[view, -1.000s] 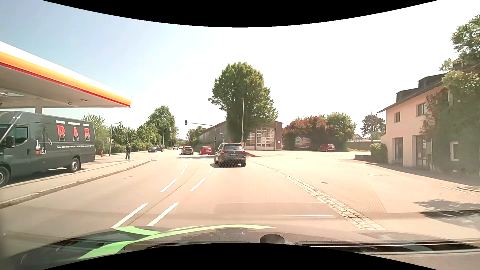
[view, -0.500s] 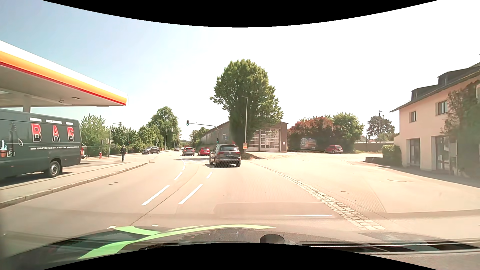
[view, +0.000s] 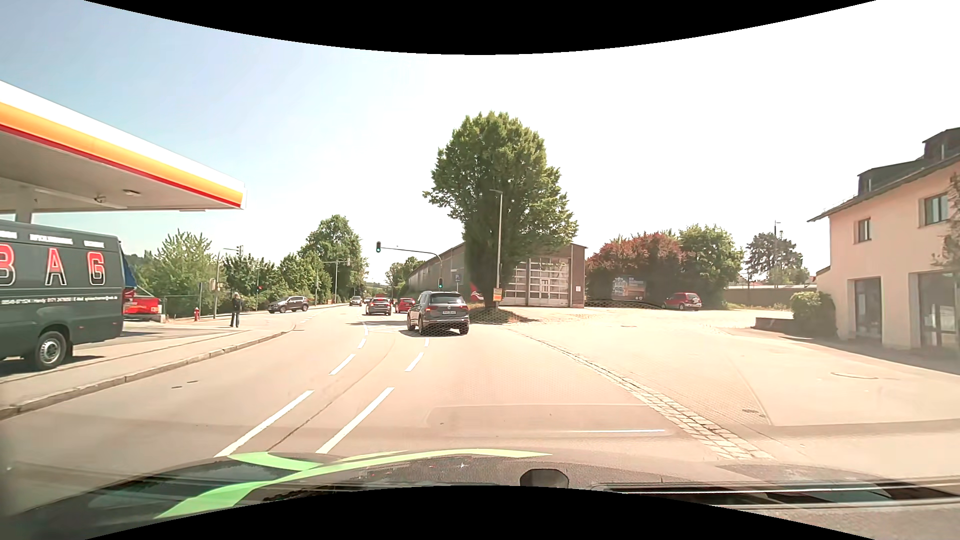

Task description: Follow the waypoints while adhering to traffic rules and regulations

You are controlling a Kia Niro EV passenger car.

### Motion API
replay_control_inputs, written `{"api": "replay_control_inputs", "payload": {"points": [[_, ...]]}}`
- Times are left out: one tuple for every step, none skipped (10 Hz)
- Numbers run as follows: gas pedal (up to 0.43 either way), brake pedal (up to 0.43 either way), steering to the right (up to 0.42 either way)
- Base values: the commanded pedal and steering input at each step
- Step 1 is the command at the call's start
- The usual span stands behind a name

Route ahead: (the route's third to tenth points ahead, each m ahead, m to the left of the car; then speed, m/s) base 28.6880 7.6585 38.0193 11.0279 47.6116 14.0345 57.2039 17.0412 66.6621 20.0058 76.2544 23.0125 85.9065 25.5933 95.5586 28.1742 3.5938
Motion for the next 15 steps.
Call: {"api": "replay_control_inputs", "payload": {"points": [[0.311, 0.000, -0.045], [0.311, 0.000, -0.043], [0.299, 0.000, -0.043], [0.299, 0.000, -0.043], [0.299, 0.000, -0.043], [0.299, 0.000, -0.043], [0.299, 0.000, -0.043], [0.299, 0.000, -0.043], [0.299, 0.000, -0.043], [0.299, 0.000, -0.043], [0.287, 0.000, -0.046], [0.287, 0.000, -0.051], [0.287, 0.000, -0.053], [0.287, 0.000, -0.053], [0.287, 0.000, -0.053]]}}
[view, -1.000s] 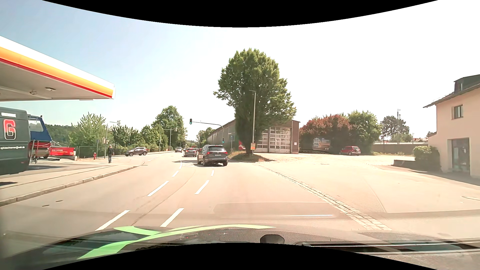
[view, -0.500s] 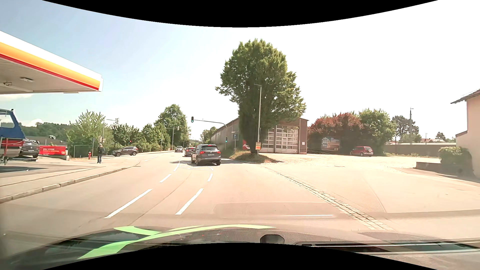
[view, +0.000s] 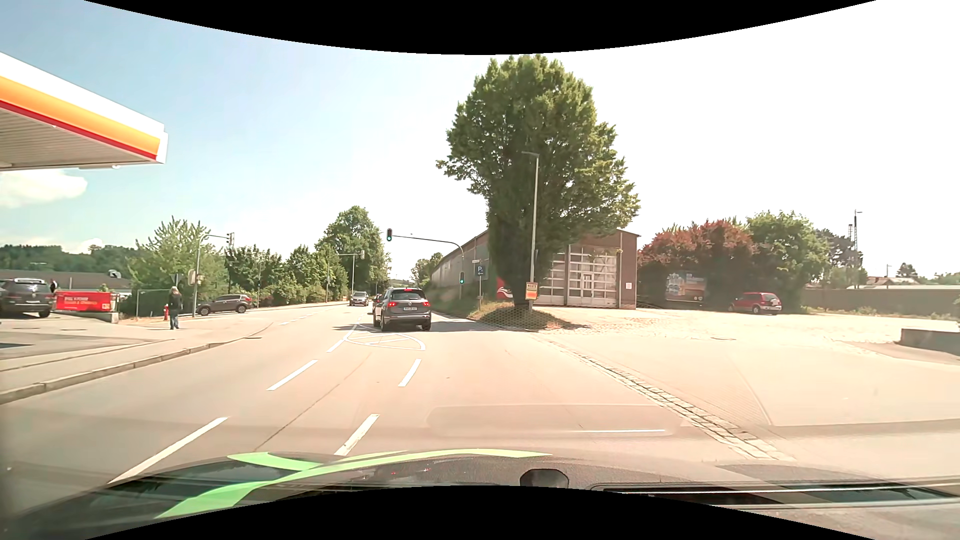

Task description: Follow the waypoints while adhering to traffic rules and regulations

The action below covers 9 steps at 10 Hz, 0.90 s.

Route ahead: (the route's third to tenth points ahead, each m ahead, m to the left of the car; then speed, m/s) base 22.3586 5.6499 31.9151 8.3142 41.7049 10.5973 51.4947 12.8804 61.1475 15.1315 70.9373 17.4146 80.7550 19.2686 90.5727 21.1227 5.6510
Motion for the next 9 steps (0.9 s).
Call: {"api": "replay_control_inputs", "payload": {"points": [[0.287, 0.000, -0.053], [0.299, 0.000, -0.053], [0.319, 0.000, -0.053], [0.319, 0.000, -0.050], [0.331, 0.000, -0.045], [0.331, 0.000, -0.040], [0.331, 0.000, -0.039], [0.311, 0.000, -0.039], [0.299, 0.000, -0.039]]}}
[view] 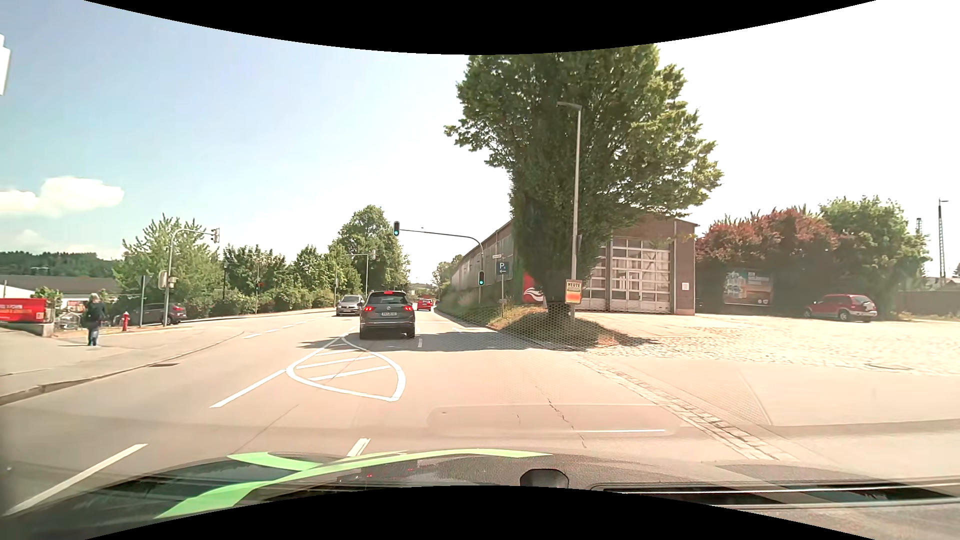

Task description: Follow the waypoints while adhering to traffic rules and regulations

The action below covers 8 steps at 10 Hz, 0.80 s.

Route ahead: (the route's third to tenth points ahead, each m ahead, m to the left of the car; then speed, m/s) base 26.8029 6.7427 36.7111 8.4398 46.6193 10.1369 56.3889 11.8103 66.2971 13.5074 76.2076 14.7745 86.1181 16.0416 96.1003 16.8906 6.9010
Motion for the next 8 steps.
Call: {"api": "replay_control_inputs", "payload": {"points": [[0.299, 0.000, -0.038], [0.299, 0.000, -0.038], [0.299, 0.000, -0.038], [0.311, 0.000, -0.038], [0.311, 0.000, -0.038], [0.311, 0.000, -0.038], [0.319, 0.000, -0.038], [0.319, 0.000, -0.039]]}}
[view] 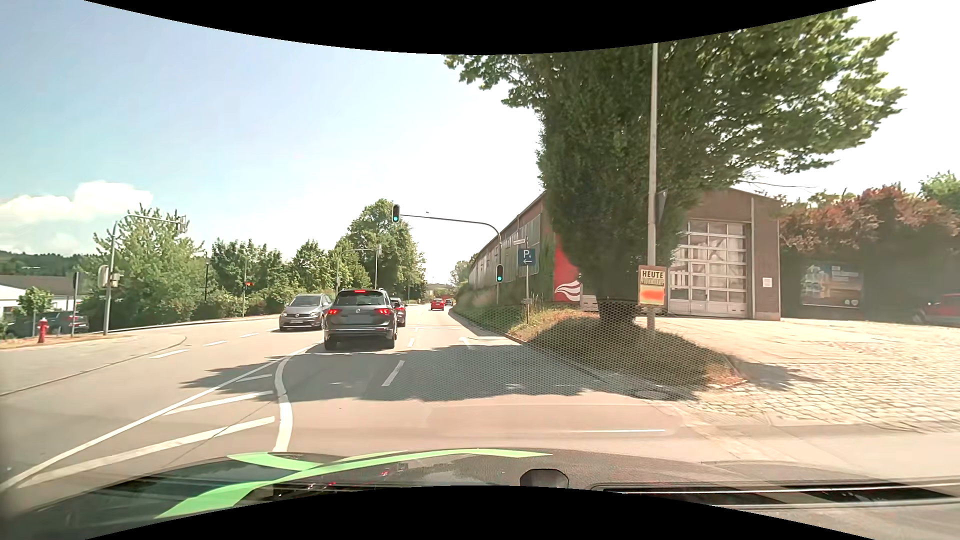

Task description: Follow the waypoints while adhering to traffic rules and regulations

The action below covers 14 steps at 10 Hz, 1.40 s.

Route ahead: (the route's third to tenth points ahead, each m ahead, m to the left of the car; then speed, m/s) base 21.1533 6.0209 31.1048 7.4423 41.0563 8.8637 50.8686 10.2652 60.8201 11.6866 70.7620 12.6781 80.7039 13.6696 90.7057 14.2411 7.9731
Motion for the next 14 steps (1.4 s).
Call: {"api": "replay_control_inputs", "payload": {"points": [[0.319, 0.000, -0.042], [0.311, 0.000, -0.048], [0.268, 0.000, -0.053], [0.260, 0.000, -0.053], [0.260, 0.000, -0.052], [0.260, 0.000, -0.051], [0.260, 0.000, -0.051], [0.260, 0.000, -0.051], [0.260, 0.000, -0.051], [0.268, 0.000, -0.051], [0.280, 0.000, -0.050], [0.280, 0.000, -0.048], [0.287, 0.000, -0.042], [0.299, 0.000, -0.032]]}}
